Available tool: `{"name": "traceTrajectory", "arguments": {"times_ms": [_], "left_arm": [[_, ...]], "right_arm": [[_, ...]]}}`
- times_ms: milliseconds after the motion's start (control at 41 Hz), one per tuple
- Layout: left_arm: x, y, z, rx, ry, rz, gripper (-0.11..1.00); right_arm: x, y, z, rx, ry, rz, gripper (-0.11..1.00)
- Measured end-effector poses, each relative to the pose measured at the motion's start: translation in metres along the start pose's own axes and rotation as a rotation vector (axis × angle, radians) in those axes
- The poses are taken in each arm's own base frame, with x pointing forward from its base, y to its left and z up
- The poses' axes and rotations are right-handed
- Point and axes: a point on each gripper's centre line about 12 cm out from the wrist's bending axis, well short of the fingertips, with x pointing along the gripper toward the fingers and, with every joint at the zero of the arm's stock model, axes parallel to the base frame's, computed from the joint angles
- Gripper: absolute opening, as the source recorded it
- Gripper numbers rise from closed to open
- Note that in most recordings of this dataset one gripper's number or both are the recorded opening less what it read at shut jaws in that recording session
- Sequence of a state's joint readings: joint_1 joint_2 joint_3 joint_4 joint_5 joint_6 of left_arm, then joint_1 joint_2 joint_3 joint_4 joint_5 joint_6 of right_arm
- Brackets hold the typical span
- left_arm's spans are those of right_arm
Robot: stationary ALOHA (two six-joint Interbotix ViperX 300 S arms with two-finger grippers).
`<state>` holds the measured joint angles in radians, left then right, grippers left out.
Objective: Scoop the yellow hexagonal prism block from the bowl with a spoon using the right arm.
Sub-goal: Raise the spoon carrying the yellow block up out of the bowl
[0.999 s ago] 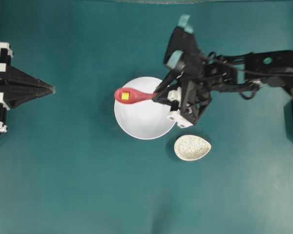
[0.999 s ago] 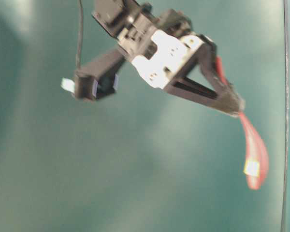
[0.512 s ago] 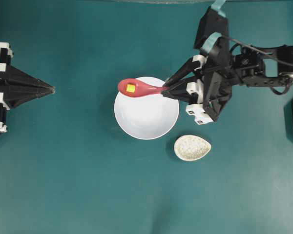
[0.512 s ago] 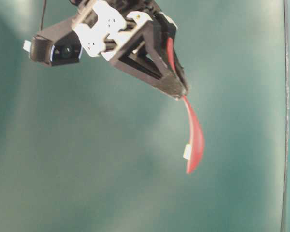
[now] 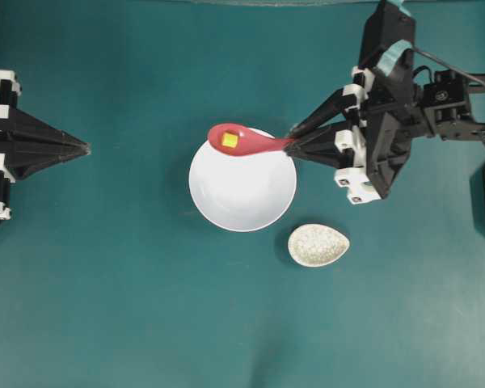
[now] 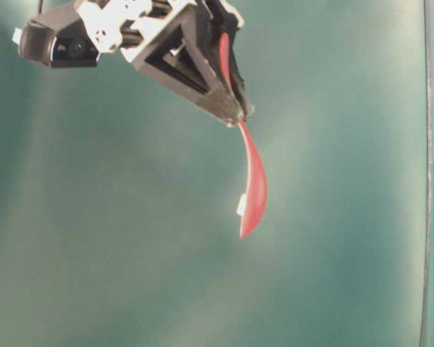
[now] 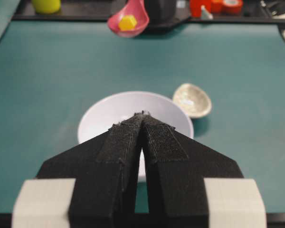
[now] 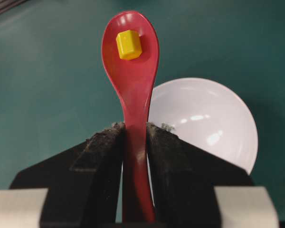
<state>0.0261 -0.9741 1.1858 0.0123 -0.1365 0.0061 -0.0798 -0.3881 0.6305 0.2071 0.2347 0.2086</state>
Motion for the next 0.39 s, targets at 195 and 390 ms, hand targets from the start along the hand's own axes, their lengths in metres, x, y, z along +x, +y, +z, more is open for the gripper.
{"name": "traceTrajectory", "arguments": {"times_ms": [195, 390], "left_arm": [[0.0001, 0.0000, 0.0008, 0.002, -0.003, 0.000, 0.00], [-0.0002, 0.0000, 0.0009, 0.003, -0.003, 0.000, 0.00]], "right_arm": [[-0.0024, -0.0002, -0.0008, 0.001, 0.000, 0.001, 0.22], [-0.0024, -0.0002, -0.0010, 0.001, 0.002, 0.000, 0.22]]}}
